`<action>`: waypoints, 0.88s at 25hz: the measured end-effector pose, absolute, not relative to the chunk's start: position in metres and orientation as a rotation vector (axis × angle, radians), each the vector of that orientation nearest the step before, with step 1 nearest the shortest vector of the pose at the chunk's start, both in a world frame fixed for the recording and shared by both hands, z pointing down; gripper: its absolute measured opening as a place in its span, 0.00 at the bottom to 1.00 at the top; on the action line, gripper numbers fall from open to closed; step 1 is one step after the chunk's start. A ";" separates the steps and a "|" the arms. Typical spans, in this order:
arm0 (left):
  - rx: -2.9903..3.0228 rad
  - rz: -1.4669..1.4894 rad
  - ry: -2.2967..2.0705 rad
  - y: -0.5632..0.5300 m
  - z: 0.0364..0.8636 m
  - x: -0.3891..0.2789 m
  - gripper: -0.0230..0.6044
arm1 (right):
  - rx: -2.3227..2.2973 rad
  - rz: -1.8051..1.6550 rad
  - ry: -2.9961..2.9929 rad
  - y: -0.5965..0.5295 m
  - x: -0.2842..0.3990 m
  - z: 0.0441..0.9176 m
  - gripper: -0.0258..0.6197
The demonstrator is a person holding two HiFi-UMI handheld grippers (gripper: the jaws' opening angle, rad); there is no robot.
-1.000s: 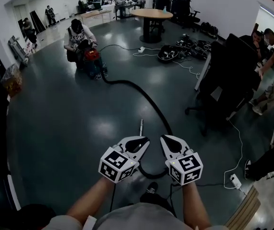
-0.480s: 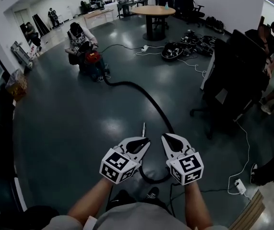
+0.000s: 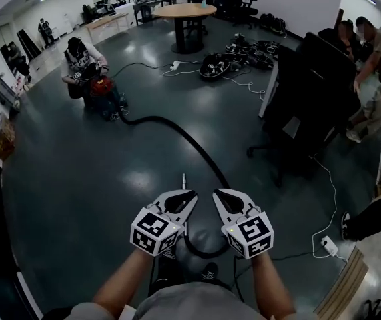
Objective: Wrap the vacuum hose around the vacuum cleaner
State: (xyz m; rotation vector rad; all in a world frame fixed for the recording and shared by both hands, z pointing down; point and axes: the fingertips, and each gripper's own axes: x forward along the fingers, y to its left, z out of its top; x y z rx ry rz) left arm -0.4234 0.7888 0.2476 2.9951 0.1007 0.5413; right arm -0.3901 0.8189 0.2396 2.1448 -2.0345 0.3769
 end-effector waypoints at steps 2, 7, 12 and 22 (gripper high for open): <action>3.001 0.542 0.148 0.777 0.250 -0.418 0.09 | 2.165 0.380 -1.997 0.809 -0.387 0.240 0.05; 2.988 0.564 0.247 0.753 0.263 -0.411 0.09 | 2.205 0.420 -1.912 0.786 -0.383 0.246 0.05; 2.973 0.596 0.328 0.725 0.278 -0.397 0.09 | 2.253 0.468 -1.857 0.762 -0.369 0.257 0.05; 2.943 0.769 0.359 0.685 0.356 -0.387 0.09 | 2.247 0.665 -1.822 0.737 -0.358 0.330 0.05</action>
